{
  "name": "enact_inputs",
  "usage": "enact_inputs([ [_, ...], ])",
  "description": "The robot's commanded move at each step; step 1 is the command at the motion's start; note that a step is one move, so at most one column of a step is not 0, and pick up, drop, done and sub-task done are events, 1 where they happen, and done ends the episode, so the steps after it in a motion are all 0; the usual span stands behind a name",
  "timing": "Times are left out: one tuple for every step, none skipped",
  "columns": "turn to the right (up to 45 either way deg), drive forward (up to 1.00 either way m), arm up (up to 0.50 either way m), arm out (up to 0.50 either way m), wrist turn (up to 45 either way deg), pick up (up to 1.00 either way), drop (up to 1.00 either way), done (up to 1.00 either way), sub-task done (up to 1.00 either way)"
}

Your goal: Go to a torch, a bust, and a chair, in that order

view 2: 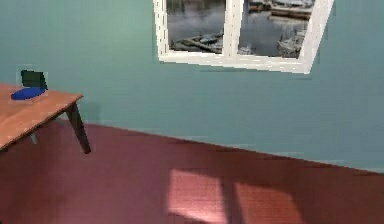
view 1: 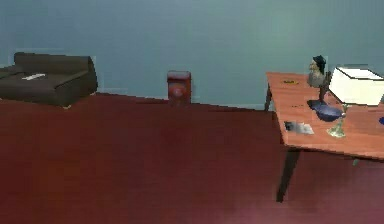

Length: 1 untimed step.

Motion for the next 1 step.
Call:
enact_inputs([
  [0.0, 1.00, 0.00, 0.00, 0.0, 0.00, 0.00, 0.00, 0.00],
])
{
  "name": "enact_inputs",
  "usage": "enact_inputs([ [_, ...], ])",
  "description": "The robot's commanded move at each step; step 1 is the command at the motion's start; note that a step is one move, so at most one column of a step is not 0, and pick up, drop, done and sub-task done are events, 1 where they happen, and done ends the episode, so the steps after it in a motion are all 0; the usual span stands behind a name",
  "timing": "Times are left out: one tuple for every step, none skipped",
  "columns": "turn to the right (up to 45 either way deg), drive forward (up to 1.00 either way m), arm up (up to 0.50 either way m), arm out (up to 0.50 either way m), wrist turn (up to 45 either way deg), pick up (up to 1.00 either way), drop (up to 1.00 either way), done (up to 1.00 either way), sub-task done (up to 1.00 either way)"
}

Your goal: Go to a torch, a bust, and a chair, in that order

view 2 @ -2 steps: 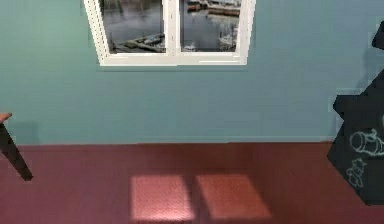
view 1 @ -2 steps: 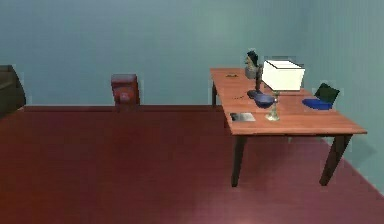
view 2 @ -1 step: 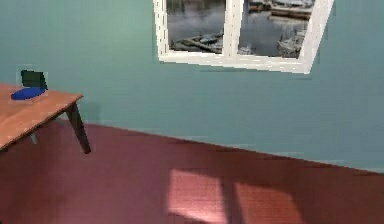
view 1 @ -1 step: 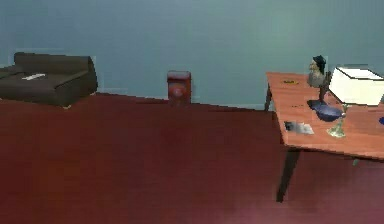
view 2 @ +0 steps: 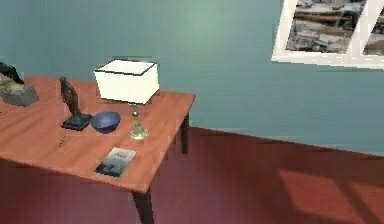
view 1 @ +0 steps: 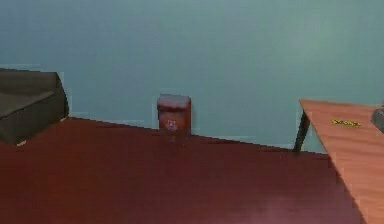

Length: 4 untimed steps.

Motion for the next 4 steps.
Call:
enact_inputs([
  [-9.0, 0.00, 0.00, 0.00, 0.0, 0.00, 0.00, 0.00, 0.00],
  [0.0, 0.10, 0.00, 0.00, 0.0, 0.00, 0.00, 0.00, 0.00],
  [21.0, 0.00, 0.00, 0.00, 0.0, 0.00, 0.00, 0.00, 0.00],
  [0.0, 1.00, 0.00, 0.00, 0.0, 0.00, 0.00, 0.00, 0.00],
])
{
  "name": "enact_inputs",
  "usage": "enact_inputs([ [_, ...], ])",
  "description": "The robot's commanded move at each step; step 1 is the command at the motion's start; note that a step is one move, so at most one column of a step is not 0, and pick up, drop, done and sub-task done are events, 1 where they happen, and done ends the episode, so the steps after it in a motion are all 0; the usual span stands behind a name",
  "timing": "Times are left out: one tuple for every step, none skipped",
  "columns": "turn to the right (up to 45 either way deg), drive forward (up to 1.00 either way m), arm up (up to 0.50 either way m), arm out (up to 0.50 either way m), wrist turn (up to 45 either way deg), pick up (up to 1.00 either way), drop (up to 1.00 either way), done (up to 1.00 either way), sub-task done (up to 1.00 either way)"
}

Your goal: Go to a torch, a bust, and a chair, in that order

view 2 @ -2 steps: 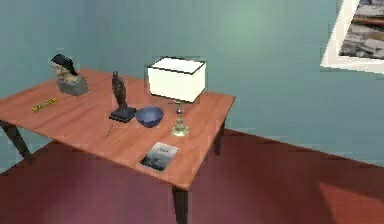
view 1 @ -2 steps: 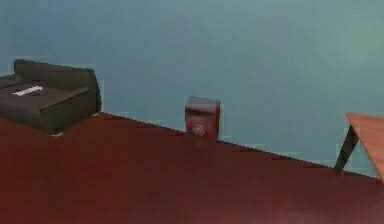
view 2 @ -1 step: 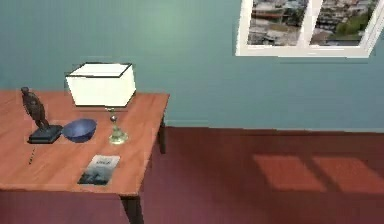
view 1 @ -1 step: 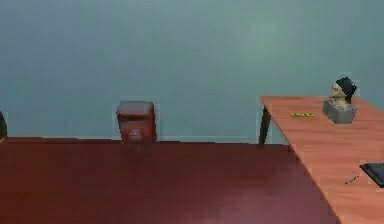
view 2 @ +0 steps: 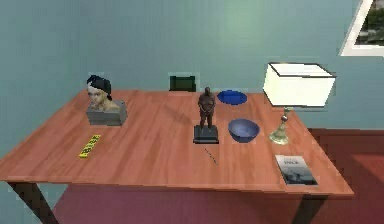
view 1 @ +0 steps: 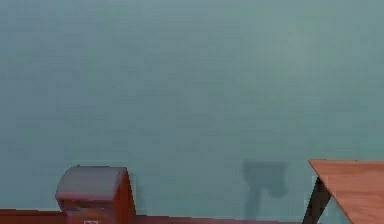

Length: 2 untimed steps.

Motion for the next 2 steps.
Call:
enact_inputs([
  [12.0, 0.00, 0.00, 0.00, 0.0, 0.00, 0.00, 0.00, 0.00],
  [0.0, 0.20, 0.00, 0.00, 0.0, 0.00, 0.00, 0.00, 0.00],
])
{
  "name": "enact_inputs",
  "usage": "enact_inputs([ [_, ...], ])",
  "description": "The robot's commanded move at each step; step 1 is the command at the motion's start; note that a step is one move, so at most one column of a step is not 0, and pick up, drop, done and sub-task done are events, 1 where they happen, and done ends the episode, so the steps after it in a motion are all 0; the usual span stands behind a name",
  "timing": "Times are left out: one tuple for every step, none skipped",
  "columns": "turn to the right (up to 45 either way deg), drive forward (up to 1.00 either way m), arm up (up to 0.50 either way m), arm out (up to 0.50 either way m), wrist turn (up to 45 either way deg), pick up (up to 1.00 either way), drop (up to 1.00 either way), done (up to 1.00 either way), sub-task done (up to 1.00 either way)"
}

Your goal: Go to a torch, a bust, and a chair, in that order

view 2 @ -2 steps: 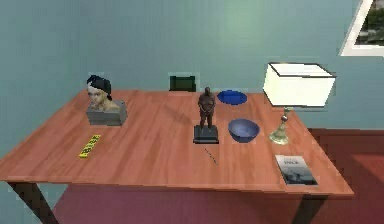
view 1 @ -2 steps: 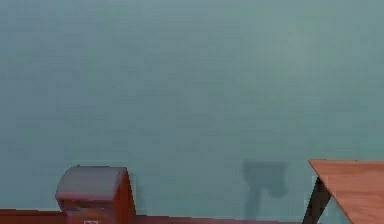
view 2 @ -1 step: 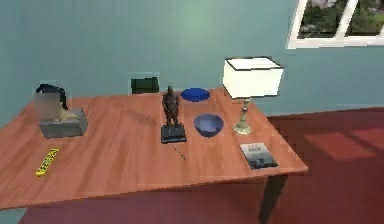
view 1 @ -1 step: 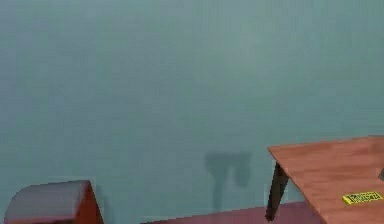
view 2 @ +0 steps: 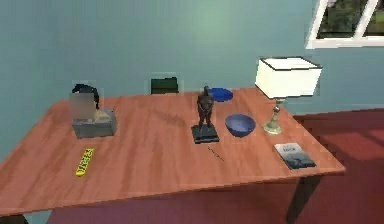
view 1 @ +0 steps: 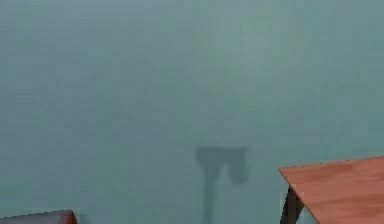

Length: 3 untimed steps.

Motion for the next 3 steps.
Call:
enact_inputs([
  [45.0, 0.00, 0.00, 0.00, 0.0, 0.00, 0.00, 0.00, 0.00],
  [18.0, 0.00, 0.00, 0.00, 0.0, 0.00, 0.00, 0.00, 0.00],
  [0.0, 0.00, 0.00, 0.00, 0.0, 0.00, 0.00, 0.00, 1.00],
])
